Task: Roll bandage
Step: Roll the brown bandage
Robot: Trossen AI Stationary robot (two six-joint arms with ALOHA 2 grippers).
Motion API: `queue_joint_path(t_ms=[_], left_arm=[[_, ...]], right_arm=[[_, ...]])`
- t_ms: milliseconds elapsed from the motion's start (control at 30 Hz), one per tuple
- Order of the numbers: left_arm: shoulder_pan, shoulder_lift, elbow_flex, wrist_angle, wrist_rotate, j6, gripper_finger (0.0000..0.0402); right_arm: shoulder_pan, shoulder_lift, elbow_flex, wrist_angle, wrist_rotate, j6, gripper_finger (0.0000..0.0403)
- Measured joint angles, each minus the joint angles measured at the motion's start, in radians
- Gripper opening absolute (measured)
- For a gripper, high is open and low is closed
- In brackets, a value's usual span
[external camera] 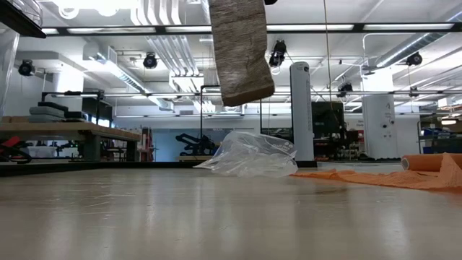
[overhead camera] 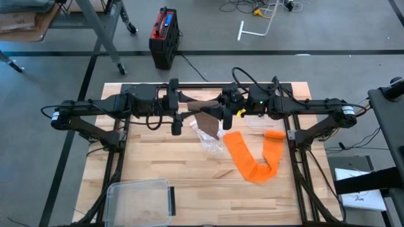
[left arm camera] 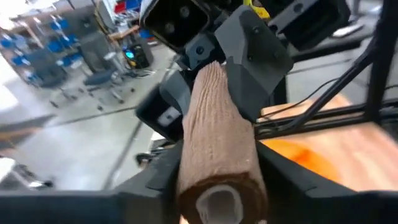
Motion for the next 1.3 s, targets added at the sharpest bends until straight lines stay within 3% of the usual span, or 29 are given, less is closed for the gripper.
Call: queue_joint_path(t_ms=[267,467,700,1067,1200,1300], left_arm=[[0.005,-0.008,-0.001,-0.013,0.099,-0.258,0.0259],[0.008,-0.013,0.012,-0.018,0.133,-0.324,0.0278],[0.03,-0.012,0.013,-0.022,0.134,-0.323,0.0224],[0.033,-0.013,0.013,-0.02,0.143,-0.229,0.0046],[0.033,-0.019,0.013,-0.021,0.142,-0.16,0.0042],[0.033,-0.022,0.013,-0.023,0.142,-0.107,0.0061]], right_arm=[[0.0,-0.001,0.0,-0.004,-0.003,-0.275,0.0094],[0.0,-0.001,0.0,-0.021,-0.002,-0.353,0.0098],[0.01,-0.001,0.0,-0.021,-0.002,-0.401,0.0093],[0.029,-0.001,0.0,-0.01,0.002,-0.328,0.0105],[0.03,-0.001,0.0,-0.005,-0.001,-0.181,0.0126],[0.03,-0.001,0.001,0.001,-0.002,-0.067,0.0153]])
